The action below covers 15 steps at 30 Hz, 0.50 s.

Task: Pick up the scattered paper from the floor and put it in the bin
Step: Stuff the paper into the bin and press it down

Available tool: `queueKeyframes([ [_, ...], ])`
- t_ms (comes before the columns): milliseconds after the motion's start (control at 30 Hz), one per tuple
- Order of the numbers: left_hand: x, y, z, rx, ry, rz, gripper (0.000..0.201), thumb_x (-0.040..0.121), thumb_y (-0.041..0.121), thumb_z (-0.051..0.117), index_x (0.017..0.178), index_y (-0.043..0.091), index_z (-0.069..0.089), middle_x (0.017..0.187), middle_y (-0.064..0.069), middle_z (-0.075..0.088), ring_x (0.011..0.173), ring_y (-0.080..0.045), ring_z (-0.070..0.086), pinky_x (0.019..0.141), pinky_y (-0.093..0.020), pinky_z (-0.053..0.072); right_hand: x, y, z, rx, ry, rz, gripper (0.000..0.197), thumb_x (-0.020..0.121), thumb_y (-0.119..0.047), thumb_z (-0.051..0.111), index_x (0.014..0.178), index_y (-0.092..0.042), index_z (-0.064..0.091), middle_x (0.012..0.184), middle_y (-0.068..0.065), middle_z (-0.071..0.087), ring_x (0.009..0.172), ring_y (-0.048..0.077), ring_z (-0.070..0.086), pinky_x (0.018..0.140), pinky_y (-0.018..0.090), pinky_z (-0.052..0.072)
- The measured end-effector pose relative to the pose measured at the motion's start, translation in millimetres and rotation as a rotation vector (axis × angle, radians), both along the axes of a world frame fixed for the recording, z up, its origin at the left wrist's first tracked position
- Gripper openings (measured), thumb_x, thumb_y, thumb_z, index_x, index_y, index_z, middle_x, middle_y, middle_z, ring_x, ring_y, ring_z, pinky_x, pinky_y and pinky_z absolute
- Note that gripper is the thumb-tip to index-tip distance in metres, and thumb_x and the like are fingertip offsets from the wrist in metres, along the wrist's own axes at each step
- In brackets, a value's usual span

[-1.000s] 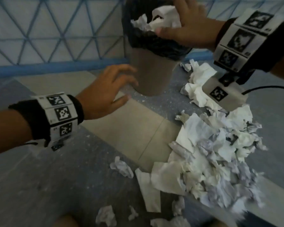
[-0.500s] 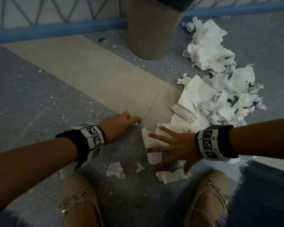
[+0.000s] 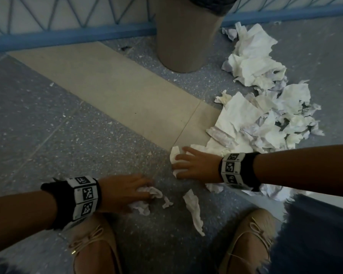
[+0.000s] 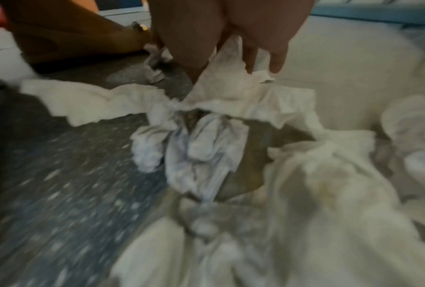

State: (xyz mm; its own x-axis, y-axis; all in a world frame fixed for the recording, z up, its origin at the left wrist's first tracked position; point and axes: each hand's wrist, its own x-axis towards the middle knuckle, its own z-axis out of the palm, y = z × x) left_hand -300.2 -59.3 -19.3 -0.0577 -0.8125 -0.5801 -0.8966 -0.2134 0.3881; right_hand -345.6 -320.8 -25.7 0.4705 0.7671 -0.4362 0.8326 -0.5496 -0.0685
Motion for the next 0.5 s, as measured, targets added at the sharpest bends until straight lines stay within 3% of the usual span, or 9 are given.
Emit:
queueKeyframes([
  [67,3,-10,3,0.024,-0.028,-0.065,0.043,0.096,0.025,0.043,0.138,0.023,0.034,0.144,-0.007,0.034,0.127,-0.022,0.041,0.098,-0.029,0.040,12,2,0,0.158,0.010,-0.038,0.037,0.058,-0.009,0.083,0.091,-0.016,0.070,0.097,0.006,0.073,0.089,0.026,0.071,0.081,0.044,0.056],
  [133,11,-17,6,-0.036,-0.007,-0.069,0.034,0.098,0.028,0.038,0.131,0.021,0.040,0.133,0.001,0.044,0.110,-0.010,0.049,0.086,-0.018,0.037,22,1,7,0.307,0.016,-0.090,0.027,0.062,0.002,0.076,0.088,-0.006,0.071,0.090,0.014,0.074,0.081,0.029,0.072,0.076,0.043,0.057],
  [200,16,-25,12,-0.119,-0.011,0.044,0.018,0.097,0.028,0.040,0.111,0.020,0.047,0.120,0.001,0.050,0.089,-0.006,0.045,0.075,-0.015,0.033,26,-2,21,0.447,0.011,-0.165,0.023,0.068,0.008,0.068,0.089,-0.001,0.070,0.091,0.019,0.073,0.082,0.033,0.071,0.076,0.043,0.057],
  [300,14,-40,17,-0.140,0.029,0.358,0.011,0.095,0.020,0.043,0.105,0.016,0.046,0.114,-0.005,0.051,0.085,-0.010,0.039,0.064,-0.016,0.030,19,-16,40,0.444,-0.003,-0.179,0.022,0.077,-0.002,0.058,0.096,-0.002,0.070,0.098,0.018,0.071,0.090,0.033,0.069,0.080,0.042,0.058],
  [367,5,-53,21,-0.172,0.084,0.482,0.016,0.094,0.020,0.044,0.110,0.015,0.046,0.115,-0.004,0.049,0.087,-0.010,0.038,0.071,-0.016,0.034,8,-31,42,0.261,-0.029,-0.138,0.035,0.080,-0.021,0.065,0.111,-0.007,0.064,0.112,0.015,0.068,0.105,0.033,0.064,0.089,0.048,0.055],
  [433,-8,-58,20,-0.205,0.103,0.492,0.027,0.092,0.025,0.048,0.118,0.019,0.043,0.125,-0.002,0.044,0.099,-0.011,0.040,0.088,-0.021,0.039,-4,-45,40,-0.043,0.054,-0.135,0.065,0.079,-0.042,0.064,0.134,-0.014,0.044,0.138,0.011,0.051,0.129,0.038,0.044,0.103,0.053,0.042],
  [500,-18,-57,16,-0.259,0.048,0.382,0.044,0.089,0.036,0.053,0.127,0.025,0.034,0.141,-0.003,0.035,0.122,-0.017,0.039,0.105,-0.030,0.038,-14,-56,28,-0.283,0.181,-0.133,0.076,0.084,-0.037,0.060,0.146,-0.018,0.020,0.155,0.007,0.023,0.142,0.041,0.016,0.111,0.055,0.031],
])
